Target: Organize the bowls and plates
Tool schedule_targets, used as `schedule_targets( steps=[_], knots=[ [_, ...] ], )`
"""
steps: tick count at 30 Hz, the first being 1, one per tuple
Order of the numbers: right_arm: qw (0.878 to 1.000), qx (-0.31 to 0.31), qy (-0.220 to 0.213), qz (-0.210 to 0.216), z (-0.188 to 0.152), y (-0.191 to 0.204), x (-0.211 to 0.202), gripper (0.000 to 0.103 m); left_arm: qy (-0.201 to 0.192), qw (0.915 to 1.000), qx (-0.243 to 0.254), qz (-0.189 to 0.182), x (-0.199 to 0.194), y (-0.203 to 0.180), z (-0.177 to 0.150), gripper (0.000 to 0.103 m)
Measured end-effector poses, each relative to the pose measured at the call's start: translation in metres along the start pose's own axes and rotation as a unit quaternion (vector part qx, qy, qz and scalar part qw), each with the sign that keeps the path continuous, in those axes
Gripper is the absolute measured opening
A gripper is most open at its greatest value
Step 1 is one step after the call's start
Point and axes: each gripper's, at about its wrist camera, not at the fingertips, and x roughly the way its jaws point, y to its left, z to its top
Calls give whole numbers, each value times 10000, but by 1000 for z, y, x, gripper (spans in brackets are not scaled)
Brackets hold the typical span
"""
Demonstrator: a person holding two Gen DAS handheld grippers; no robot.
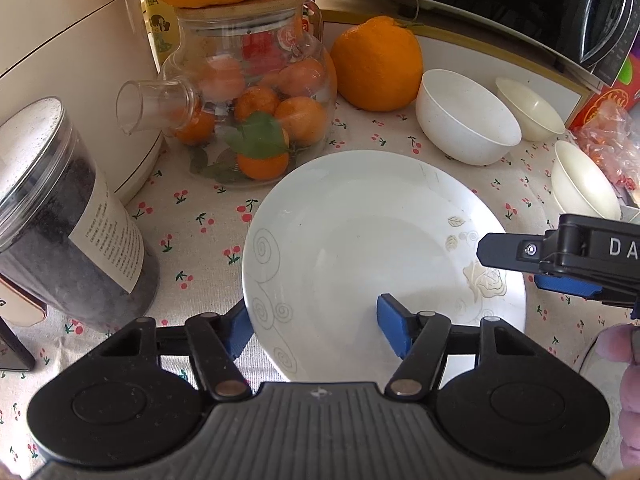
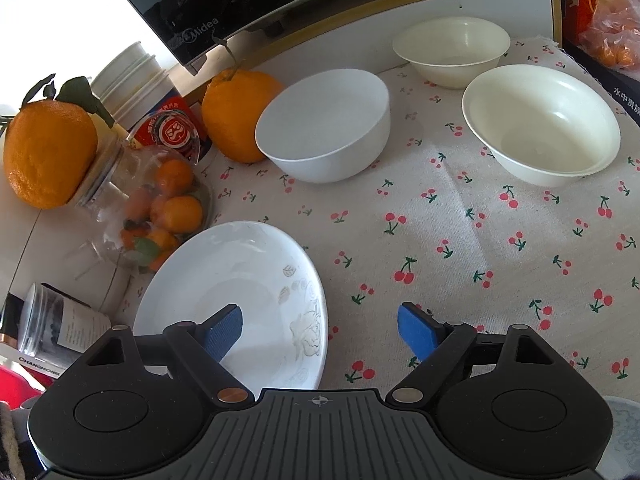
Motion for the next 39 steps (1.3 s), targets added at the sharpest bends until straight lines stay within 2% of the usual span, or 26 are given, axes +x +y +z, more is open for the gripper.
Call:
schedule_targets(
  steps=[2,5,7,15,21,24,39],
  knots=[
    [10000,-36,7,-20,-1,2,1,85,3,10000,-28,-2,-1,1,0,58],
    [10000,-58,39,-54,-2,2,2,78,14,10000,-85,-7,-2,3,0,54],
    [9999,-93,78,-84,-3,3,3,68,15,9999,-135,-9,-3,5,1,50],
    [9991,-300,31,-281,-8,5,5,42,2,9994,-358,-10,-8,13,0,36],
    [9992,-298,49,-262,-9,5,6,29,-13,9991,-428,51,-10,16,0,27],
    [9993,-316,118,-174,-10,7,8,19,-24,9991,-413,35,-14,16,-1,25],
    [9992,-354,71,-154,-8,6,-2,17,-129,9983,-476,-296,-17,19,0,21]
  ],
)
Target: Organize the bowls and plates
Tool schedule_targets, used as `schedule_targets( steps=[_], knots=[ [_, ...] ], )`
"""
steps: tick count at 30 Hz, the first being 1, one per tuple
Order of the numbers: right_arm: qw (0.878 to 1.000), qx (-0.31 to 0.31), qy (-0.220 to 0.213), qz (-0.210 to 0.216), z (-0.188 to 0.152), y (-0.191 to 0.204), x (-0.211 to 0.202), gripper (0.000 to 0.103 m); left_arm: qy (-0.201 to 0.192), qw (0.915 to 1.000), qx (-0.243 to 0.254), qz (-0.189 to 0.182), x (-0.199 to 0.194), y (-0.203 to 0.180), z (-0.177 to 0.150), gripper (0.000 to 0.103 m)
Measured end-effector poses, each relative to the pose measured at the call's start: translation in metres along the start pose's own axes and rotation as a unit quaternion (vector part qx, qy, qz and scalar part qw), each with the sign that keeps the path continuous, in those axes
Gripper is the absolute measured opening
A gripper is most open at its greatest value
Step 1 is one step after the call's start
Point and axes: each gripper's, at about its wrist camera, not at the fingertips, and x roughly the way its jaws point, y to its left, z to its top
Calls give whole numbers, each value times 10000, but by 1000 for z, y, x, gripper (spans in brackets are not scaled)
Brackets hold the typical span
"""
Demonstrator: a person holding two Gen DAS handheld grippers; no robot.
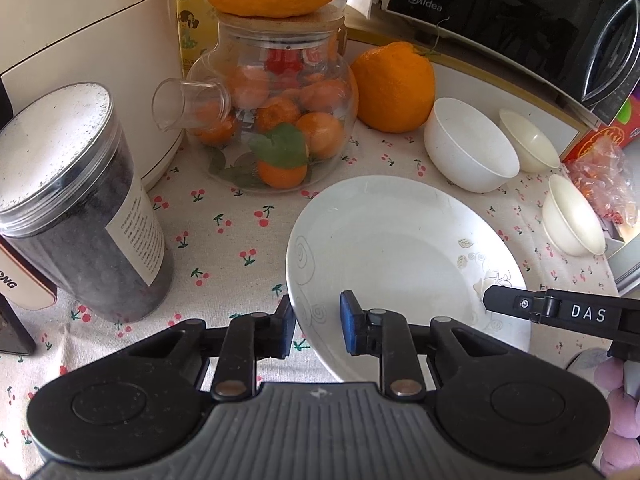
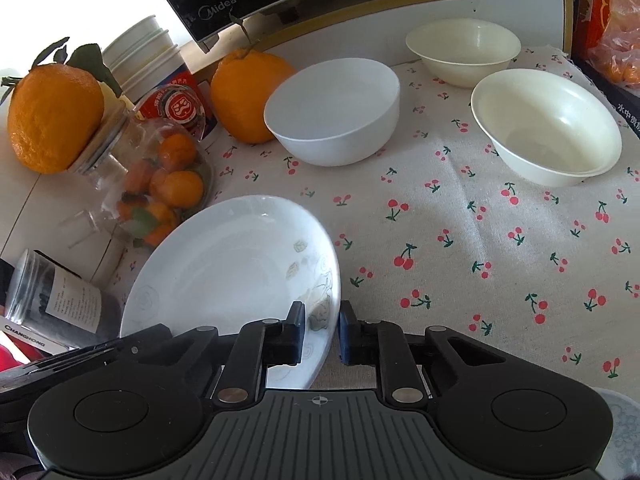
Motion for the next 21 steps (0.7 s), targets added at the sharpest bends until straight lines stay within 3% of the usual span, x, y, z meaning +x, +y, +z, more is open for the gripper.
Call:
schedule_targets(
  steps=[10,21],
  knots=[
    [9999,-95,-82,-52,2,-1,-22,17,10,9995,-136,-285,-6,-1,0,21],
    [9999,-51,-122,-96,1,-9,-41,17,-57,9990,37,-444,-18,-14,-4,21]
  ],
)
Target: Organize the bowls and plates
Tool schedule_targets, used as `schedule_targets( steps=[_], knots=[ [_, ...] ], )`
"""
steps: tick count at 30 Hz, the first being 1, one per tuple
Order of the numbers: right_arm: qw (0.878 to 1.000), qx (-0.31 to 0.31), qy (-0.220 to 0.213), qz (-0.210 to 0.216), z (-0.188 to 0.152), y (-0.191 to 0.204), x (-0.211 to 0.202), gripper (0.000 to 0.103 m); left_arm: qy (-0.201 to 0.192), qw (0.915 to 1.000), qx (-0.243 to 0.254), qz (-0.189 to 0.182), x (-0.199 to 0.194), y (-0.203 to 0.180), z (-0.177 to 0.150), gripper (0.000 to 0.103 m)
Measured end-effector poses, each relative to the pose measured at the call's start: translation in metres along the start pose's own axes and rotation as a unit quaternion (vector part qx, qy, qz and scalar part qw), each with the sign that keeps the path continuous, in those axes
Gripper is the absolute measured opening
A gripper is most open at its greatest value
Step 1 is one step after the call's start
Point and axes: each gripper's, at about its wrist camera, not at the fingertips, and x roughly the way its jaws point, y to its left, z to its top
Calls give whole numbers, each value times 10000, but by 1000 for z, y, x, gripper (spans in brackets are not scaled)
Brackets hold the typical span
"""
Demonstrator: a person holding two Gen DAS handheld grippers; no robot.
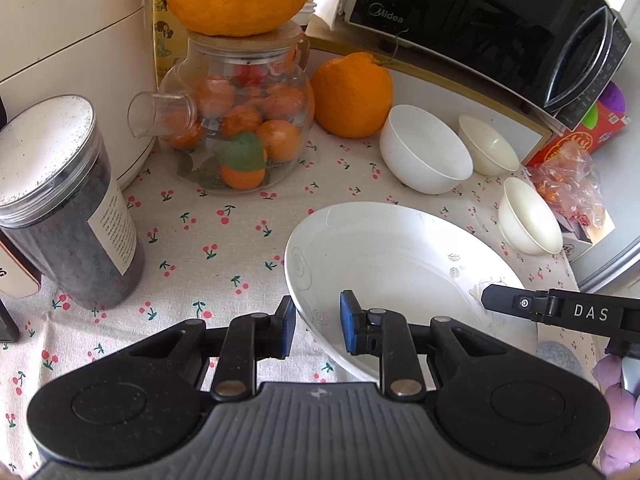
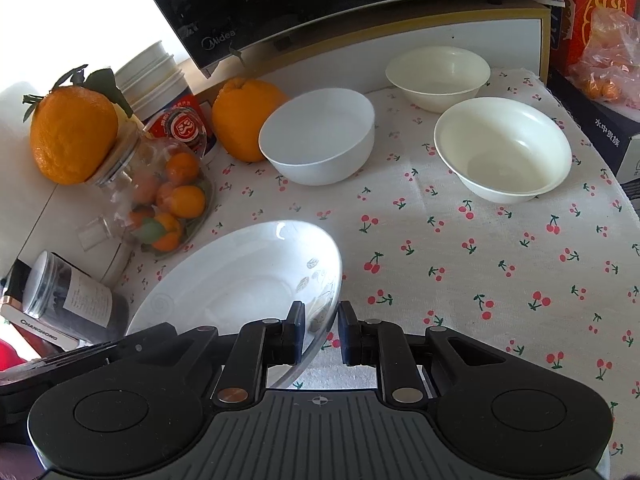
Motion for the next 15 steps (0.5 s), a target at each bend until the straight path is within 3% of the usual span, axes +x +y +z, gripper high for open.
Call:
schedule_targets(
  steps=[15],
  knots=[
    [9999,-3,-129,-72,-3,-14,-36,18,-143,9990,323,-289,-21,-23,-9,21]
  ],
)
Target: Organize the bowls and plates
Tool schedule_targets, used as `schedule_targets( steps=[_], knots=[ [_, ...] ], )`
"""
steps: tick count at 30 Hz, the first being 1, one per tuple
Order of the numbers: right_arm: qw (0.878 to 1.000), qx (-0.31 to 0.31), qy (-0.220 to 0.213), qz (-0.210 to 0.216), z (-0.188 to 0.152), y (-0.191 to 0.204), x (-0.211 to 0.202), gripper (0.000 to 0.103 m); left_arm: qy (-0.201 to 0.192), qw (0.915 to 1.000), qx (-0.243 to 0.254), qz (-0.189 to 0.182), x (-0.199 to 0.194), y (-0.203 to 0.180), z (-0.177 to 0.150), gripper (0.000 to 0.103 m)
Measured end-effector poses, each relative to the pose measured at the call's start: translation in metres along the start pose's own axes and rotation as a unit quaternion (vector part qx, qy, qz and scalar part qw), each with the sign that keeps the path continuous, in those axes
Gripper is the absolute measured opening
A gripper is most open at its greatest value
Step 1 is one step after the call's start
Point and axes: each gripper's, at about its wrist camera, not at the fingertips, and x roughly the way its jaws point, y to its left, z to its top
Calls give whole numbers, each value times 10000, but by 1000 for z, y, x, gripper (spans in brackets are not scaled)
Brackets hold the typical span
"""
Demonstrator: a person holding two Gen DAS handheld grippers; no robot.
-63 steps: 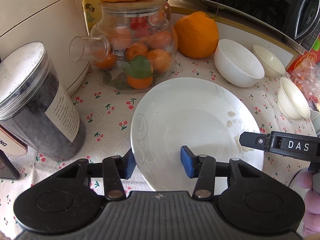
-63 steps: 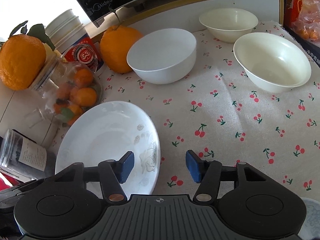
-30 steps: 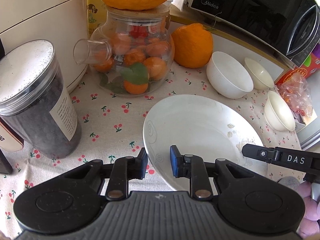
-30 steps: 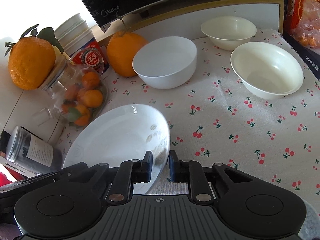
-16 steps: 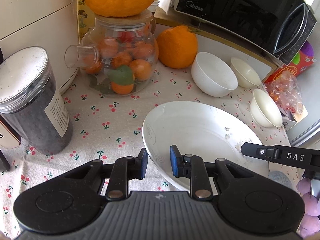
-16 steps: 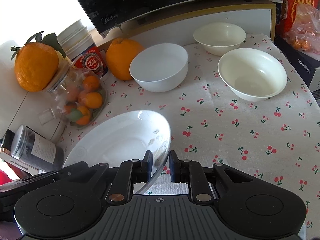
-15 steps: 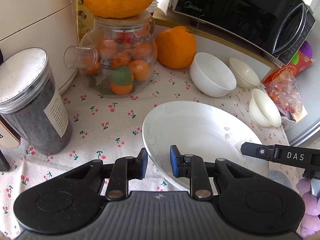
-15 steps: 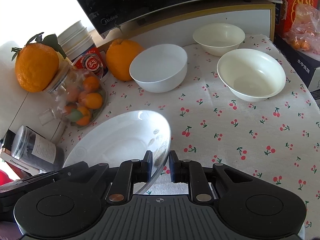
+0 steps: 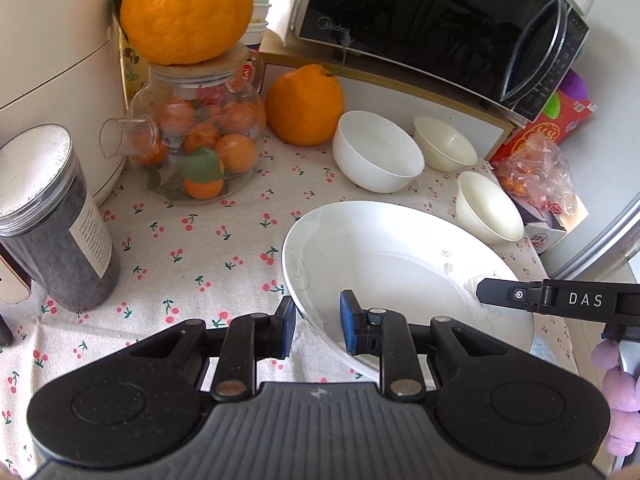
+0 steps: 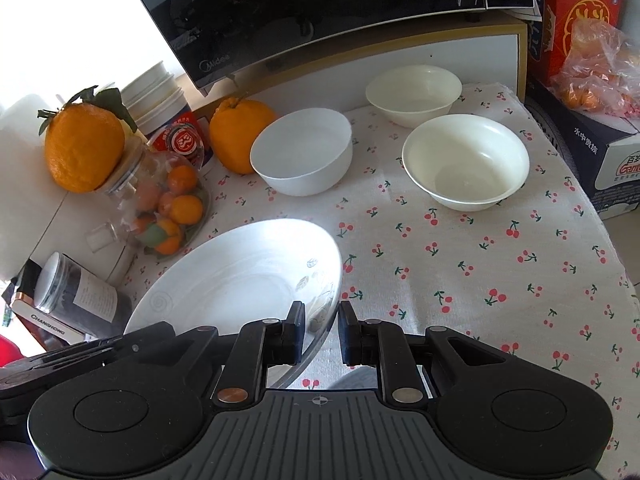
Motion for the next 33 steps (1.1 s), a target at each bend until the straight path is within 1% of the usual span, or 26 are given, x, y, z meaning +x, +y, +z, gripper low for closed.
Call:
schedule_targets(
  steps=[10,15,24,33],
  knots=[
    [9999,-54,-92,-30,-9,-12,-28,18,-59,9992,333,-228,-15,-19,-11,21],
    [10000,-46,-61,-53,-15,-21,-38,18,-51,9982,513,-294,-19,-28,-18,21],
    [10000,-49,19,-52,-32,-39,-56,18,46,9957,806,-454,-23,-46,-32,21],
    [9998,-10,21,-193,-48,-63,-75,18,148,9921,1090,-606,-22,-70,-47,21]
  ],
)
